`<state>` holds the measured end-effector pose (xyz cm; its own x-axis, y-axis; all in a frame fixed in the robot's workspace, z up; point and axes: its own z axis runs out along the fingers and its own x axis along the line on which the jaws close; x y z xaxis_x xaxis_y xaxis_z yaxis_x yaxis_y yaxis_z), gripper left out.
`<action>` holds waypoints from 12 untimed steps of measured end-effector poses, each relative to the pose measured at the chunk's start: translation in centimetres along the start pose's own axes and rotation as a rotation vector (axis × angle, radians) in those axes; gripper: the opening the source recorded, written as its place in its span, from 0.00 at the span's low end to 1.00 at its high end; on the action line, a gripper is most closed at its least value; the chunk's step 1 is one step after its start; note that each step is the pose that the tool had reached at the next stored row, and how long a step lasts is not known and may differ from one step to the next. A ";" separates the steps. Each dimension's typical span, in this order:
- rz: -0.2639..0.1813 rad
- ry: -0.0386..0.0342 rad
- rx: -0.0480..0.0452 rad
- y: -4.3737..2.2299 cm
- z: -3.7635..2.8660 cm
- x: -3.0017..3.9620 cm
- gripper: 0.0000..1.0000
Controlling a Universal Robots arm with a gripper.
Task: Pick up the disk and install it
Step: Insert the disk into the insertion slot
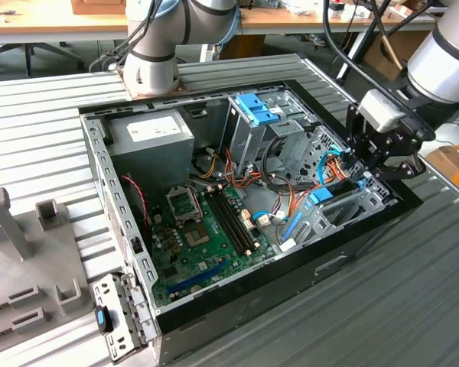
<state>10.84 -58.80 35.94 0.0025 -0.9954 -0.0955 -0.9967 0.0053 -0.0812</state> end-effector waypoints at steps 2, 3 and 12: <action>0.000 0.0000 0.0004 -0.05 -0.61 -0.06 0.31; 0.000 0.0001 0.0007 -0.08 -0.98 -0.12 0.31; 0.000 0.0004 0.0034 -0.23 -2.94 -0.39 0.31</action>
<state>10.83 -58.69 38.91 0.0028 -0.9955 -0.0951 -0.9964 0.0053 -0.0846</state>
